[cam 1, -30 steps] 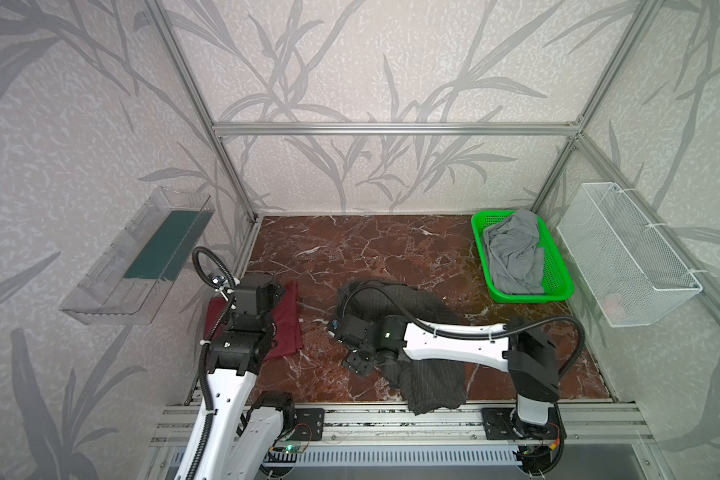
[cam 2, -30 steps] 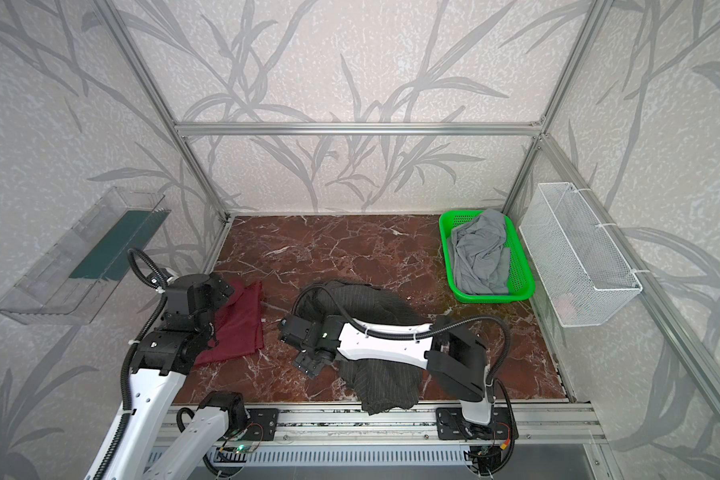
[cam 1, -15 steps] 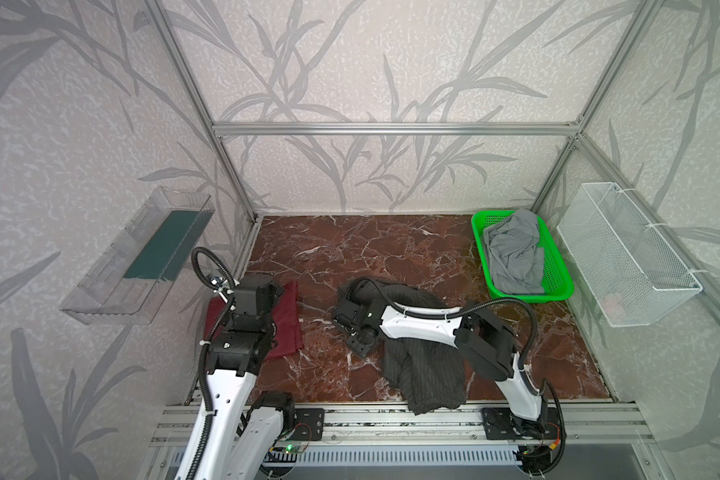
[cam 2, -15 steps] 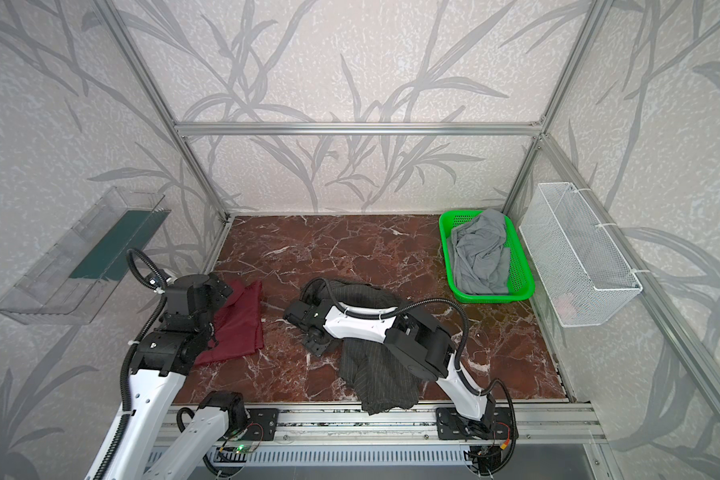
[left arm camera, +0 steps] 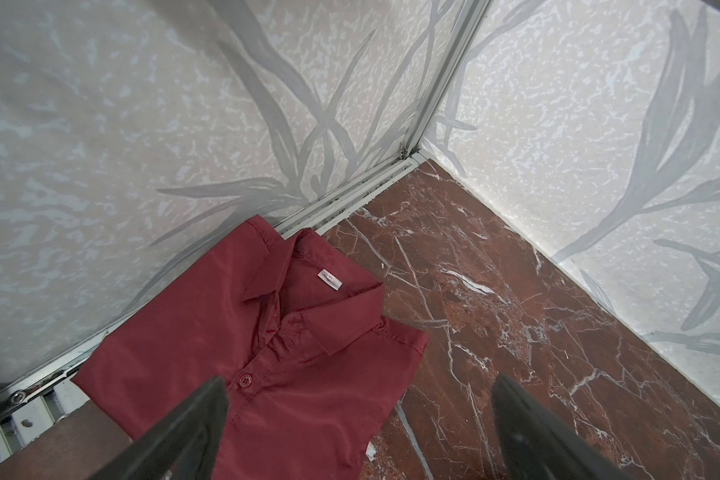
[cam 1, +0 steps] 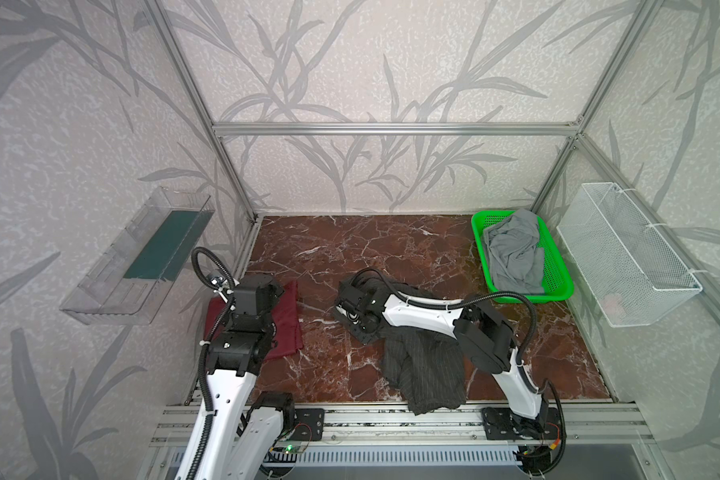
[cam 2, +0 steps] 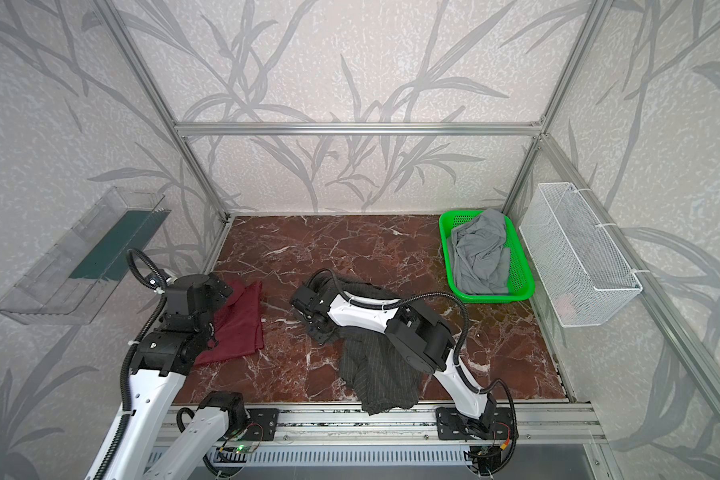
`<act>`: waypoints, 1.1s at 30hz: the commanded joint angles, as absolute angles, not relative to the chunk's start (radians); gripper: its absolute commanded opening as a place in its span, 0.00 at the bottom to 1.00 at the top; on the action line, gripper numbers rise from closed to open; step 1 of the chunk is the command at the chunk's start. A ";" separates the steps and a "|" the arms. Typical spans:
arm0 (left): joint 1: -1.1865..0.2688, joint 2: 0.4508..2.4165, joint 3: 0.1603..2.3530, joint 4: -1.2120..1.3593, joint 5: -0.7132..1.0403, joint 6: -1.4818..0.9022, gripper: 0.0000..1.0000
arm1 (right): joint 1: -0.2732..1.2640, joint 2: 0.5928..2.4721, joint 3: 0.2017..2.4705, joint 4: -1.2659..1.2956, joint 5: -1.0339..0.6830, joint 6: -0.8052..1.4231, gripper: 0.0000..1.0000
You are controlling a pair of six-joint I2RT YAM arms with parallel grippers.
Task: Fold and stack the long sleeve shirts
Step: 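Reach the right gripper to the pinstriped shirt and grasp its edge, then lift the pinstriped shirt with the right gripper while the left gripper reaches toward it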
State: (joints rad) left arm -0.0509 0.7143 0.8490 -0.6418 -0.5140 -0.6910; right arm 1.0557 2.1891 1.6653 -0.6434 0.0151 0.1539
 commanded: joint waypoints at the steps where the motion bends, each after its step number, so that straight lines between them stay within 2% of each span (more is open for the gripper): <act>1: -0.046 0.700 0.861 -0.624 -0.471 -0.646 0.99 | 1.053 2.122 1.718 -0.680 -0.097 0.156 0.02; 6: -0.047 0.666 0.849 -0.599 -0.444 -0.607 0.99 | 1.031 1.963 1.782 -0.654 -0.291 0.193 0.00; 10: -0.048 0.655 0.844 -0.587 -0.426 -0.594 0.99 | 0.930 1.814 1.763 -0.575 -0.399 0.268 0.00; 15: -0.051 0.667 0.839 -0.555 -0.347 -0.565 0.99 | 0.720 1.648 1.663 -0.471 -0.555 0.389 0.00; 21: -0.054 0.727 0.812 -0.422 -0.054 -0.512 0.99 | 0.530 1.511 1.535 -0.360 -0.739 0.489 0.00; 27: -0.090 0.912 0.802 -0.230 0.287 -0.550 0.99 | 0.508 1.451 1.520 -0.339 -0.824 0.492 0.00; 31: -0.218 1.044 0.802 -0.102 0.350 -0.496 0.96 | 0.504 1.394 1.498 -0.335 -0.862 0.483 0.00; 32: -0.241 1.063 0.783 -0.046 0.385 -0.474 0.93 | 0.502 1.377 1.494 -0.339 -0.865 0.480 0.00; 33: -0.263 1.078 0.748 0.044 0.444 -0.437 0.84 | 0.499 1.360 1.486 -0.338 -0.868 0.482 0.00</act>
State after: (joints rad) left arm -0.2104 1.0542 0.7944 -0.1673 0.2718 -0.5137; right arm 0.5056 1.4418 1.4925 -0.3862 -0.7975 0.4797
